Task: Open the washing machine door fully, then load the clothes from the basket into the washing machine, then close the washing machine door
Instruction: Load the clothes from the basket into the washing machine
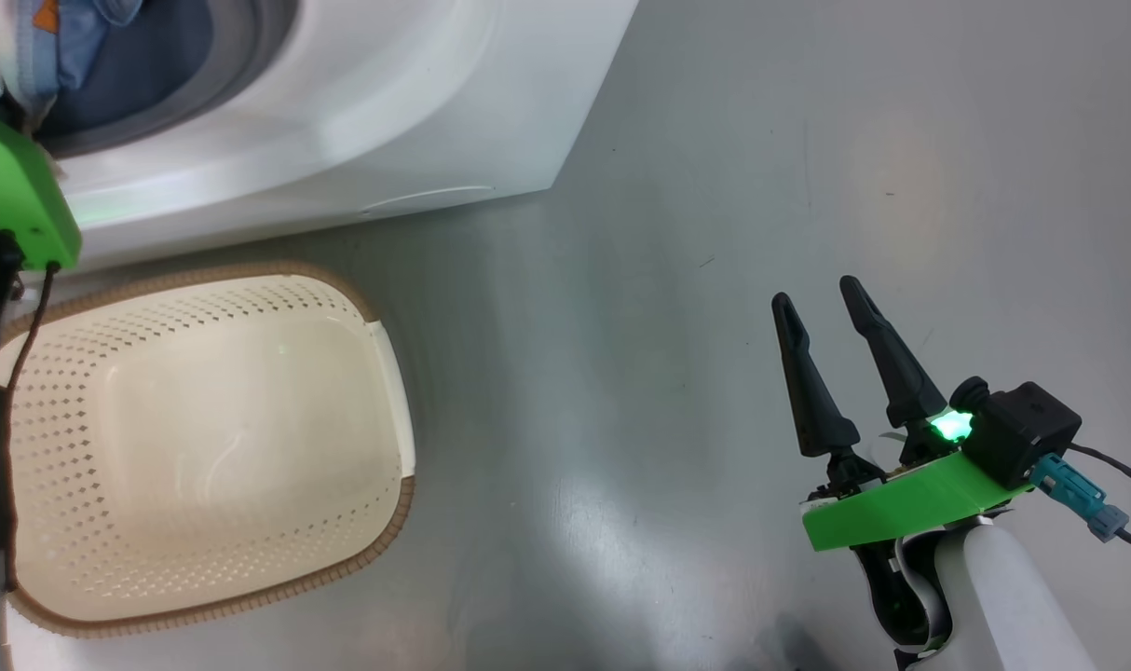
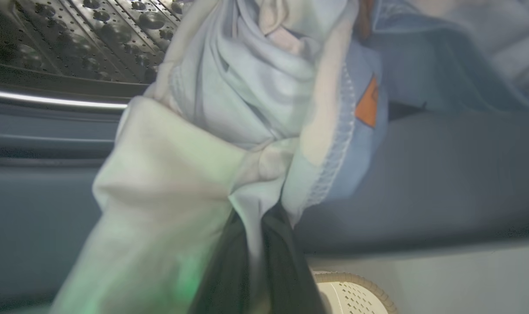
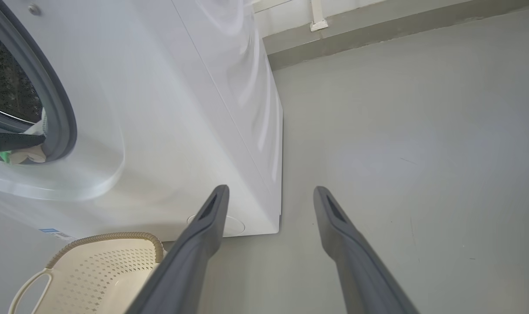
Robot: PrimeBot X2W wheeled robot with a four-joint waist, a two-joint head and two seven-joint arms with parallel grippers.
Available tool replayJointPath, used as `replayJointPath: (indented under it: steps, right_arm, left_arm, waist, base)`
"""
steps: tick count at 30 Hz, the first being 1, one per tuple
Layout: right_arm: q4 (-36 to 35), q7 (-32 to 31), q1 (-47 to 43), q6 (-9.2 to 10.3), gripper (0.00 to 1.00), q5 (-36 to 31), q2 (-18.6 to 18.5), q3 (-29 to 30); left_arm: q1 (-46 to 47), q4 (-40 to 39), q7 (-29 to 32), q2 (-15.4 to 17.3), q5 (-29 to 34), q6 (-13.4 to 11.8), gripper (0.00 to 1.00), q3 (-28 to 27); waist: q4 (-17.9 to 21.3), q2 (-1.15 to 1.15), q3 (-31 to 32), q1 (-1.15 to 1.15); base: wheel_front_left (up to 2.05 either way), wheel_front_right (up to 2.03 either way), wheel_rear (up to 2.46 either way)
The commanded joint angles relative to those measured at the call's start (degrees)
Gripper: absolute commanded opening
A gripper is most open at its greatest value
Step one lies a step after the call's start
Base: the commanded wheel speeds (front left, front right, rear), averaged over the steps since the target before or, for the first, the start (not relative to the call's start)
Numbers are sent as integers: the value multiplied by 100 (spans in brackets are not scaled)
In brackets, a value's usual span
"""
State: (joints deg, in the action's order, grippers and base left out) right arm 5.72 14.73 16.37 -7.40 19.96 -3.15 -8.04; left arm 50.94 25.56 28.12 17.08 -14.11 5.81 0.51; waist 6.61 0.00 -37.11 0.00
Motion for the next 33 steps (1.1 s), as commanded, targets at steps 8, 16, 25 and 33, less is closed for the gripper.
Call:
replayJointPath:
  steps: [8,16,25,33]
  right_arm:
    - [-134,27,-116,-9,100,104,27,-188]
    - [-173,27,-67,-9,100,170,27,-248]
    - [-196,27,-42,-9,100,192,27,-333]
    - [-215,27,-12,-9,100,296,27,-511]
  left_arm:
    - [548,-6,-1546,157,264,-89,0,9]
    - [1226,378,-2920,246,283,25,0,113]
    - [1990,877,-3714,388,72,135,0,294]
    - [2729,1185,-4143,652,-355,165,0,546]
  waist:
    - [54,0,-114,0]
    - [186,0,-318,0]
    - [266,0,-648,0]
    - [450,0,-1008,0]
  base:
    - [0,0,0]
    - [0,0,0]
    - [0,0,0]
    - [0,0,0]
